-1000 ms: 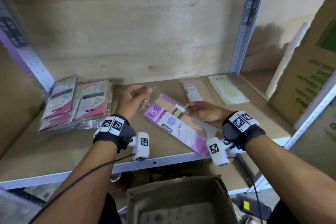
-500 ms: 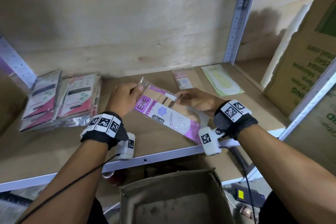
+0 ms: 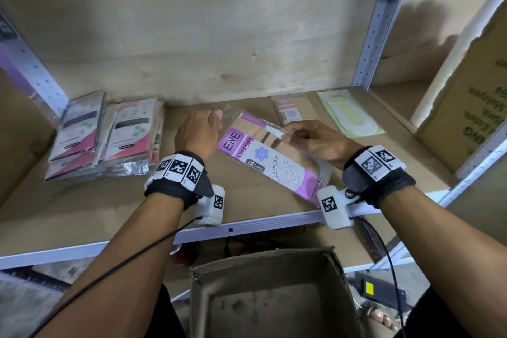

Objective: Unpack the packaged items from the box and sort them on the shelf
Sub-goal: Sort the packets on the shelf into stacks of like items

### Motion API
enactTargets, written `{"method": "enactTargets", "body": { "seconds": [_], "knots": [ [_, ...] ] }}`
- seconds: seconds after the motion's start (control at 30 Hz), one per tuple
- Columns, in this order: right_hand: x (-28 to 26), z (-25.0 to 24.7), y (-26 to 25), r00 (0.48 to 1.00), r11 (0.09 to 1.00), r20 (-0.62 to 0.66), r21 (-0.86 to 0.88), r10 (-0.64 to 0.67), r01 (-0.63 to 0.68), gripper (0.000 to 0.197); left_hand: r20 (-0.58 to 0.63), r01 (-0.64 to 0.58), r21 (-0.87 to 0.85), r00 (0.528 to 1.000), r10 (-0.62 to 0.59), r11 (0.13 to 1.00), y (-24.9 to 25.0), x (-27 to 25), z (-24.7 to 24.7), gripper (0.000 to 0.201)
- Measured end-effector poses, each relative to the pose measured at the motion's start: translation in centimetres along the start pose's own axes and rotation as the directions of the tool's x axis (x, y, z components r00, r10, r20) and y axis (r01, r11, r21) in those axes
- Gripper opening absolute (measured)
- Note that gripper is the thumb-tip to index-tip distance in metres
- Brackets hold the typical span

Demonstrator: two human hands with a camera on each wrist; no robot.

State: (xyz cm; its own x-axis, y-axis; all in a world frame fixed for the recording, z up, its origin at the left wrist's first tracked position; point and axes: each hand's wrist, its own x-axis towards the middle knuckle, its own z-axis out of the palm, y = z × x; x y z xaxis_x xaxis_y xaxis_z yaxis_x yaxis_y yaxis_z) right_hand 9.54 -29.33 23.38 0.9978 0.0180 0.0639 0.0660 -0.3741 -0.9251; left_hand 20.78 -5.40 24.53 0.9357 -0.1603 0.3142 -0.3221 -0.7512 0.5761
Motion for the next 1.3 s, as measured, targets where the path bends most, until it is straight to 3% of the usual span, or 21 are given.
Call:
{"method": "enactTargets", "body": {
  "seconds": [0.13,0.23,0.37,0.47,0.57,0.73,0.83,0.9,0.97,1.07,1.13,1.17,1.23,1.3],
  "knots": [
    [0.2,-0.5,0.2,1.0,1.0,0.023,0.027,-0.013,0.012,0.013,0.009,0.05,-0.213,0.999,-0.049,0.976,-0.5,0.4,-0.6,0.06],
    [0.4,-0.5,0.5,1.0,0.999,0.022,0.04,0.003,-0.004,0.019,0.172,0.219,-0.471,0.973,-0.154,0.855,-0.8,0.2,-0.9,0.057],
    [0.5,-0.5,0.4,0.998,0.997,0.044,0.069,-0.05,0.047,0.011,0.307,0.331,-0.626,0.937,-0.168,0.706,-1.0,-0.1,-1.4,0.059],
    [0.4,-0.6,0.4,0.995,0.993,0.058,0.087,-0.087,0.082,0.013,0.372,0.387,-0.67,0.914,-0.164,0.633,-0.9,-0.2,-1.7,0.056],
    [0.3,-0.5,0.3,0.995,0.995,0.042,0.054,-0.087,0.085,0.011,0.416,0.404,-0.671,0.899,-0.134,0.622,-1.1,-0.5,-1.7,0.055],
    [0.2,-0.4,0.4,1.0,0.995,-0.004,0.094,0.015,-0.014,0.017,0.269,0.367,-0.586,0.929,-0.254,0.722,-1.5,-0.7,-0.5,0.056],
    [0.2,-0.8,0.4,0.994,0.974,-0.079,0.219,0.073,-0.054,0.02,0.312,0.436,-0.638,0.9,-0.305,0.635,-1.5,-0.6,-0.3,0.066],
    [0.2,-0.7,0.1,0.986,0.932,-0.101,0.353,0.129,-0.086,0.014,0.431,0.491,-0.645,0.866,-0.253,0.586,-1.1,-0.8,-0.4,0.078],
    [0.4,-0.5,-0.2,0.978,0.907,-0.128,0.41,0.162,-0.097,0.008,0.552,0.535,-0.605,0.816,-0.174,0.59,-0.3,-1.7,-0.1,0.08],
    [1.1,0.2,-0.2,0.957,0.901,-0.203,0.42,0.208,-0.107,0.01,0.734,0.536,-0.52,0.679,0.027,0.665,1.1,-3.4,0.7,0.06],
    [1.4,0.5,0.0,0.943,0.907,-0.25,0.407,0.22,-0.104,0.013,0.782,0.491,-0.523,0.602,0.163,0.696,1.6,-4.2,1.0,0.041],
    [1.4,0.6,0.1,0.936,0.908,-0.267,0.404,0.23,-0.108,0.015,0.778,0.462,-0.532,0.597,0.195,0.71,1.6,-4.4,1.1,0.037],
    [1.5,0.6,0.2,0.934,0.901,-0.242,0.408,0.262,-0.147,0.024,0.745,0.416,-0.552,0.634,0.205,0.722,1.5,-4.4,1.1,0.031],
    [1.3,0.5,0.2,0.953,0.893,-0.105,0.39,0.284,-0.223,0.037,0.715,0.411,-0.563,0.677,0.174,0.717,1.2,-4.2,0.8,0.025]
  ]
}}
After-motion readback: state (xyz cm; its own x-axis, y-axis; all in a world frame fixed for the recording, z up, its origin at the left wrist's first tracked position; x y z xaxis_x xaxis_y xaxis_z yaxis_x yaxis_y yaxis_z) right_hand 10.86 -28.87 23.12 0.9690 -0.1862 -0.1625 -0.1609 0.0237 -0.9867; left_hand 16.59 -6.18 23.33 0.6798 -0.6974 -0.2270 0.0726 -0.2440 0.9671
